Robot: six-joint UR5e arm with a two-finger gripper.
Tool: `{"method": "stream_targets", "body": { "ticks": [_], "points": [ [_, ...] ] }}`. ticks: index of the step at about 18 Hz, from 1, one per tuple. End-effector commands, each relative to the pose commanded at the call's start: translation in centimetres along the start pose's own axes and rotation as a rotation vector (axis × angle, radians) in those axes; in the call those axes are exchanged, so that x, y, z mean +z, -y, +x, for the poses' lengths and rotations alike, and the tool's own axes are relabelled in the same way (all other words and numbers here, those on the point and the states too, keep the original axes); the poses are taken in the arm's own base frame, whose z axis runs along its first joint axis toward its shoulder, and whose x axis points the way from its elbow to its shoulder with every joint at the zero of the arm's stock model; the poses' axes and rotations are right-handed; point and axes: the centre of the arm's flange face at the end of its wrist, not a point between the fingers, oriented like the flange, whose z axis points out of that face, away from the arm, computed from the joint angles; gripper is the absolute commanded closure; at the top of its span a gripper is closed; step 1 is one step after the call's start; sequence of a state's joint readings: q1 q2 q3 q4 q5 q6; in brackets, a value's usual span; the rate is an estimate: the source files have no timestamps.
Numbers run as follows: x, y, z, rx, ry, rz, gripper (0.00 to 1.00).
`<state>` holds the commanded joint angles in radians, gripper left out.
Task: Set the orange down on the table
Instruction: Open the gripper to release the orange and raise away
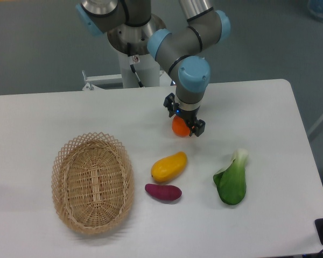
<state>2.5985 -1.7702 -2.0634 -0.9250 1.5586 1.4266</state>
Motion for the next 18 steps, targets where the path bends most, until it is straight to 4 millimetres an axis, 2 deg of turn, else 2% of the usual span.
{"method": "stream_targets", "body": {
  "ticks": [6,8,12,16,18],
  "points": [
    [-4.2,-0.3,-3.6,-0.069,0.078,0.062,0.0],
    [-4.9,-1.6,-4.6,-0.094,0.095,0.067,0.0],
    [-7.8,-3.3,-7.1,-0.127,0.159,0.073,0.0],
    [-8.4,-5.5,-9.2,-0.159,0.178,0.074,0.0],
    [-8.5,-5.6,-10.1,-0.163,0.185,0.073,0.0]
  ]
}}
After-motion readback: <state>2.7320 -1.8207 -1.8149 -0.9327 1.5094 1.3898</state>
